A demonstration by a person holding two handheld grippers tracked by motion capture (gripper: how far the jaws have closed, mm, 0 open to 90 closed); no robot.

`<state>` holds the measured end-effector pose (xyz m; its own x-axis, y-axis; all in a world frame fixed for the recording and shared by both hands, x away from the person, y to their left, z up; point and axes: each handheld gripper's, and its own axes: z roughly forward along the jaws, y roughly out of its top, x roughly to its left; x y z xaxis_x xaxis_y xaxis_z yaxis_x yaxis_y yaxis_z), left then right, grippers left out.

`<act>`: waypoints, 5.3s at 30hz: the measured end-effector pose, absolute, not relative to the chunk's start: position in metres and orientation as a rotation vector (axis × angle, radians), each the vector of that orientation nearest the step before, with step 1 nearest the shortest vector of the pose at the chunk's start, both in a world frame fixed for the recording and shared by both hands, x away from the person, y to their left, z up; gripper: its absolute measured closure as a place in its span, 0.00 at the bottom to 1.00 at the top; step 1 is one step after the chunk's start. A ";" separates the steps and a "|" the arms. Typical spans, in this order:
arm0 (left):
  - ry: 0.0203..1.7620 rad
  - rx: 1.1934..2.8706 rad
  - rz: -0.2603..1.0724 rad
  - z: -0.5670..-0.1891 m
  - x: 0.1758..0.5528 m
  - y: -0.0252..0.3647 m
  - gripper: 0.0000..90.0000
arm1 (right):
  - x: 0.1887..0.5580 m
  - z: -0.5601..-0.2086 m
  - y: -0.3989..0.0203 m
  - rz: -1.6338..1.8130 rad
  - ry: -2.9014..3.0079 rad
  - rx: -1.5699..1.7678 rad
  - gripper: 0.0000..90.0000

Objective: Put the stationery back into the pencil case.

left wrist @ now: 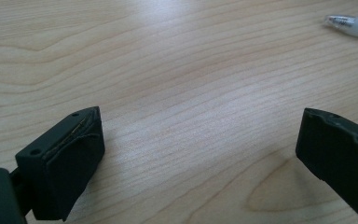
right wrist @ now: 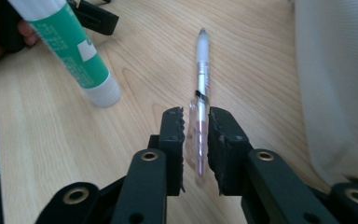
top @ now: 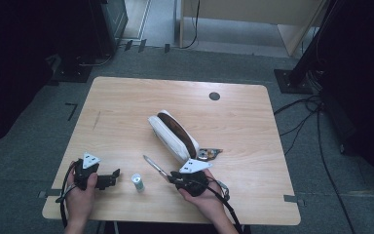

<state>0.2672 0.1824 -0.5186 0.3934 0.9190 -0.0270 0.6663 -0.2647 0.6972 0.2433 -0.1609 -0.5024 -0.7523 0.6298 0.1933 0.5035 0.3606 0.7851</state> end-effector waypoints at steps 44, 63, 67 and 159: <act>1.344 2.035 0.518 -0.519 0.267 0.182 0.02 | 0.245 -0.508 -0.155 1.164 2.453 1.021 0.81; 1.338 2.029 0.506 -0.519 0.267 0.182 0.02 | 0.266 -0.513 -0.109 1.015 2.452 0.975 0.89; 1.338 2.030 0.506 -0.519 0.267 0.182 0.02 | 0.264 -0.512 -0.110 1.012 2.467 0.953 0.89; 1.333 2.038 0.513 -0.519 0.267 0.182 0.02 | 0.334 -0.426 -0.167 1.307 2.142 1.112 0.90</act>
